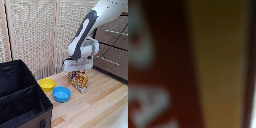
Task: Kindly direct your grabber toward the cereal bar. Delicately grip the cereal bar using your grabber. Transport the clutched cereal bar to the rear part of the organizer. Set the cereal bar down and place it in the rear section of the organizer.
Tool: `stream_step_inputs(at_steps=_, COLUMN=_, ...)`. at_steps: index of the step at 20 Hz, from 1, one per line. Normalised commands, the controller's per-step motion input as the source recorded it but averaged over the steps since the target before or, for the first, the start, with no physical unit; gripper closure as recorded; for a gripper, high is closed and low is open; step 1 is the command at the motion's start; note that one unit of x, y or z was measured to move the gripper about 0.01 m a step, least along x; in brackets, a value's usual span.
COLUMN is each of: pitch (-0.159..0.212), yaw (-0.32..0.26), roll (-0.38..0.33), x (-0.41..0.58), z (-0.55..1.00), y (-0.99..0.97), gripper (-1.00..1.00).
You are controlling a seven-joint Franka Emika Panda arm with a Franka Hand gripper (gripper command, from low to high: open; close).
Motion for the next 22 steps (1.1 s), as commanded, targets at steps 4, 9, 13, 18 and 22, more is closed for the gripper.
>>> stream_step_inputs(at_steps=4, pitch=0.000, yaw=-0.006, roll=0.000, x=-0.009, z=0.03, y=0.00, gripper=1.00)
stream_step_inputs(at_steps=9, pitch=-0.003, yaw=-0.068, roll=0.002, x=-0.015, z=0.35, y=-0.01, gripper=1.00)
stream_step_inputs(at_steps=13, pitch=0.000, yaw=-0.051, roll=0.007, x=0.017, z=0.81, y=-0.14, gripper=1.00)
stream_step_inputs(at_steps=18, pitch=0.002, yaw=-0.015, roll=-0.004, x=0.171, z=0.98, y=-0.13, gripper=1.00)
stream_step_inputs(at_steps=22, pitch=0.013, yaw=-0.023, roll=-0.025, x=0.301, z=0.98, y=-0.03, gripper=1.00)
